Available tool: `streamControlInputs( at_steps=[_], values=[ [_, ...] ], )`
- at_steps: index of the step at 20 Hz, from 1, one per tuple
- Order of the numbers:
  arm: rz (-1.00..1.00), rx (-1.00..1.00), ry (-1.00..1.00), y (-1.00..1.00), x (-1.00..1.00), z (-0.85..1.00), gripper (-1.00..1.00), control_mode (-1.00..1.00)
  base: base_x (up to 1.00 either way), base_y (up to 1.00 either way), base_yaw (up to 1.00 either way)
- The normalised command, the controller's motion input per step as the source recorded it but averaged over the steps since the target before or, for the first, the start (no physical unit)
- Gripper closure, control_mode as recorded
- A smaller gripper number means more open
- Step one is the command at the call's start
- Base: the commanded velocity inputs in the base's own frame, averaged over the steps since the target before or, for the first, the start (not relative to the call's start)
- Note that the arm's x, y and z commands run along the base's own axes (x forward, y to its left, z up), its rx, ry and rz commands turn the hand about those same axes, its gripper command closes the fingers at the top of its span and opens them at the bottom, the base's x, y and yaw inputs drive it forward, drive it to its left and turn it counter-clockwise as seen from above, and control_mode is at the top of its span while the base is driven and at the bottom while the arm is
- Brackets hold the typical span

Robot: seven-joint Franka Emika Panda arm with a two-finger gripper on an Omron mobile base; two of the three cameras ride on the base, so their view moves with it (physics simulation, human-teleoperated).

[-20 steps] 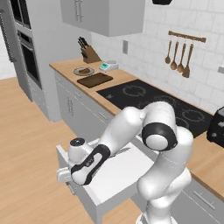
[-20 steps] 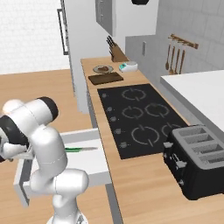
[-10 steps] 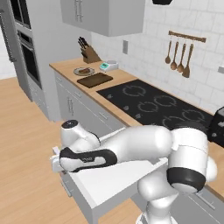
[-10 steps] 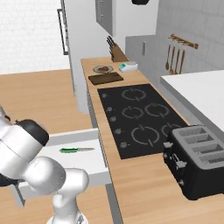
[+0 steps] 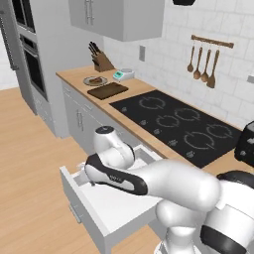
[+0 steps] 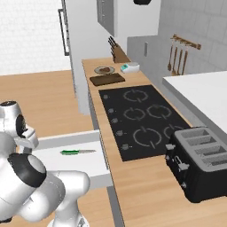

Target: Pick up the knife from the drawer and place it on the cutting board. Then place the meat from the plate to the cutting board.

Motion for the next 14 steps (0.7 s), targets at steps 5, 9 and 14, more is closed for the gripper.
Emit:
streamControlInputs(
  at_steps=[5,9,14],
  values=[
    [-0.39,0.00,0.01,-0.29,0.42,0.00,-1.00,-1.00,0.00,0.00,0.00],
    [-0.41,0.00,0.09,-0.13,0.58,0.00,-1.00,-1.00,0.00,0.00,0.00],
    [-0.35,0.00,0.17,-0.27,0.56,0.00,-1.00,-1.00,0.00,0.00,0.00]
  ],
)
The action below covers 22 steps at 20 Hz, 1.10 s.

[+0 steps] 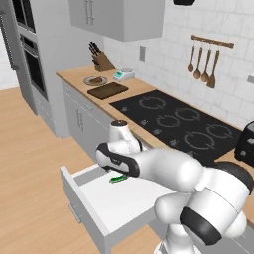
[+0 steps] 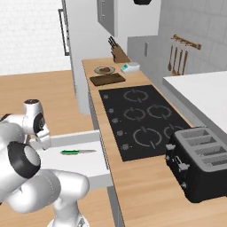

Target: Pick up the knife from the drawer and place it on the cutting board. Then place the meat from the plate to the cutting board.

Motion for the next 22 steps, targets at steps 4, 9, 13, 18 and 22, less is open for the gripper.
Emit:
streamControlInputs(
  at_steps=[4,9,13,18,22],
  values=[
    [-0.29,0.00,0.18,-0.42,0.48,0.00,-1.00,-1.00,0.00,0.00,0.00],
    [-0.27,0.00,0.00,-0.42,0.21,-0.14,-1.00,-1.00,0.00,0.00,0.00],
    [-0.24,0.00,0.00,-0.47,0.10,-0.25,-1.00,-1.00,0.00,0.00,0.00],
    [-0.12,0.04,-0.03,-0.45,0.08,-0.32,-1.00,-1.00,0.00,0.00,0.00],
    [0.02,0.01,0.02,-0.26,0.36,-0.38,-1.00,-1.00,0.00,0.00,0.00]
  ],
)
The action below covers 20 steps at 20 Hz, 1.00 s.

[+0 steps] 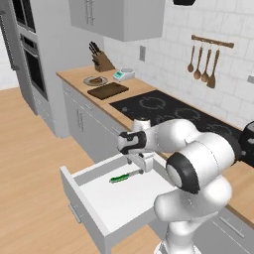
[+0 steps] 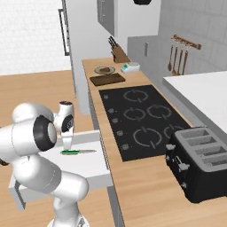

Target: Pick up the knife from the drawer and place it on the cutting board. Then place the meat from the plate to the cutting board.

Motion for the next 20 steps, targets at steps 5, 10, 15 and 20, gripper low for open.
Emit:
streamControlInputs(
  at_steps=[5,10,15,20],
  values=[
    [0.10,0.02,0.00,-0.17,0.27,-0.35,-1.00,-1.00,0.00,0.00,0.00],
    [0.04,0.05,0.02,0.00,0.37,-0.30,-1.00,-1.00,0.00,0.00,0.00],
    [0.01,0.07,0.00,0.00,0.27,-0.29,-1.00,-1.00,0.00,0.00,0.00],
    [0.00,0.05,0.01,0.09,0.16,-0.27,-1.00,-1.00,0.00,0.00,0.00]
  ],
)
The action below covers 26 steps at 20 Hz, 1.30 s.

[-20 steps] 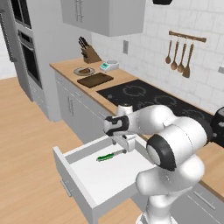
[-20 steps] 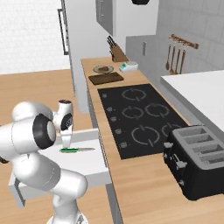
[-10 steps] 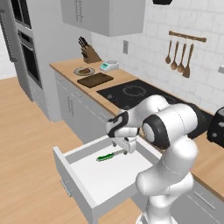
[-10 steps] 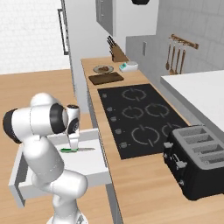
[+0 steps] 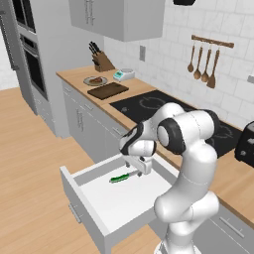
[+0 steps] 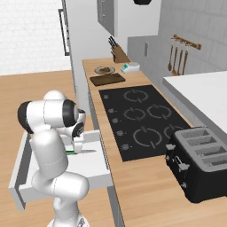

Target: Pick up the knife from the drawer and place it on the cutting board. Then place the meat from the plate to the cutting board.

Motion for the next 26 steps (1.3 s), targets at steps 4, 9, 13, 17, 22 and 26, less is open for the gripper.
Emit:
streamControlInputs(
  at_steps=[4,9,13,17,22,26],
  values=[
    [0.00,0.04,0.00,0.14,0.01,-0.15,-1.00,-1.00,0.00,0.00,0.00],
    [0.00,0.01,0.01,0.06,0.06,-0.10,-1.00,-1.00,0.00,0.00,0.00],
    [0.00,0.00,0.00,0.03,0.15,-0.19,-1.00,-1.00,0.00,0.00,0.00],
    [0.00,0.00,0.00,0.06,0.06,-0.20,-1.00,-1.00,0.00,0.00,0.00],
    [0.00,0.00,0.00,0.18,0.05,-0.19,-1.00,-1.00,0.00,0.00,0.00],
    [0.00,0.00,0.00,0.20,0.28,-0.15,-1.00,-1.00,0.00,0.00,0.00]
  ],
)
